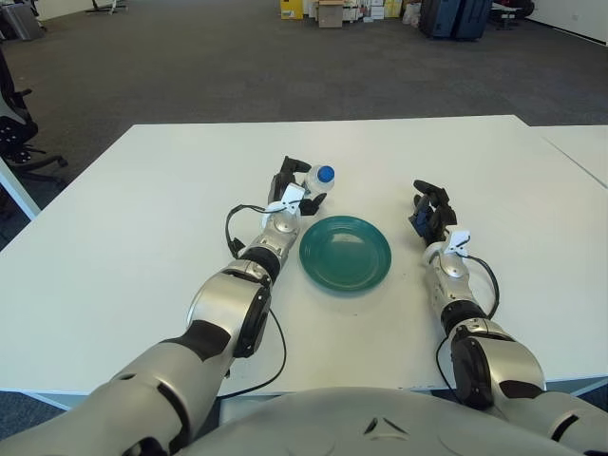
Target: Put the bottle into the plate.
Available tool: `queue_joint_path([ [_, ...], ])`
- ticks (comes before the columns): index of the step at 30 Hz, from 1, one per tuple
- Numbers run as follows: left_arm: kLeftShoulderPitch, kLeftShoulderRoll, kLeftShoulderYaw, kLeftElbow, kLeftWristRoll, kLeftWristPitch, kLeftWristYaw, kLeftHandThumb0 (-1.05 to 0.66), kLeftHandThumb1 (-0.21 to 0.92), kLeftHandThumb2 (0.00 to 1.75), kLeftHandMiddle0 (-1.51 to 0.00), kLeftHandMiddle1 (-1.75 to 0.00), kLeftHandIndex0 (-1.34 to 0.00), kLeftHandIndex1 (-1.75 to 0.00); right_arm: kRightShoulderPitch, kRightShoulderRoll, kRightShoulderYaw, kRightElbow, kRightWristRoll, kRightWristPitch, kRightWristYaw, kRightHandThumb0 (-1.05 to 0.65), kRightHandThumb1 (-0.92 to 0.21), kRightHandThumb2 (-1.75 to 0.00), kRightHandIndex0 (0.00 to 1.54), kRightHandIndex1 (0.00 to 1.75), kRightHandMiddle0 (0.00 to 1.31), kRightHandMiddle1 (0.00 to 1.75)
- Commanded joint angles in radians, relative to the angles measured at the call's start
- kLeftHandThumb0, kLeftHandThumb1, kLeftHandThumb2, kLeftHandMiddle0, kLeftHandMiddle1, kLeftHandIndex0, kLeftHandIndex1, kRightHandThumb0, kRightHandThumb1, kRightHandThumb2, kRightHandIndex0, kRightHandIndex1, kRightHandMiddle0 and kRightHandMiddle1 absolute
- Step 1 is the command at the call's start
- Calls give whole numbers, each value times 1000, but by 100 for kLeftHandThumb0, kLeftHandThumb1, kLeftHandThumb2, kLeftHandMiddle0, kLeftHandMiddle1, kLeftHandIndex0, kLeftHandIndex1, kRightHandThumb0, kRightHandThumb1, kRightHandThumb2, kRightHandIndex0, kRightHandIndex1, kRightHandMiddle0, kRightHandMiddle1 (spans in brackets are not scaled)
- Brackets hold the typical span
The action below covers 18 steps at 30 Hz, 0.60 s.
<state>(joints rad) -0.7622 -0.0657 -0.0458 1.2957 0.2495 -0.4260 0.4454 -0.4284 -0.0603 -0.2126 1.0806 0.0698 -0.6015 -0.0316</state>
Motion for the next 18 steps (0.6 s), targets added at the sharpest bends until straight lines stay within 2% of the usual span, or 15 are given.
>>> queue_joint_path([
  [1,-18,33,-7,-46,12,-78,23,-14,49,101,-117,-175,-86,-175,-14,12,-5,14,14,28,3,-96,-92,-102,28,1,16,93],
  [8,29,69,-43,-151,55,-186,56,-17,51,98,-119,-175,-87,-175,-22,12,-5,26,13,32,5,-97,-92,-102,29,1,17,93],
  [18,123,133,-94,-308,119,-262,39,-17,51,97,-120,-175,-88,-175,-40,12,-4,48,9,39,3,-98,-92,-102,25,0,7,89],
])
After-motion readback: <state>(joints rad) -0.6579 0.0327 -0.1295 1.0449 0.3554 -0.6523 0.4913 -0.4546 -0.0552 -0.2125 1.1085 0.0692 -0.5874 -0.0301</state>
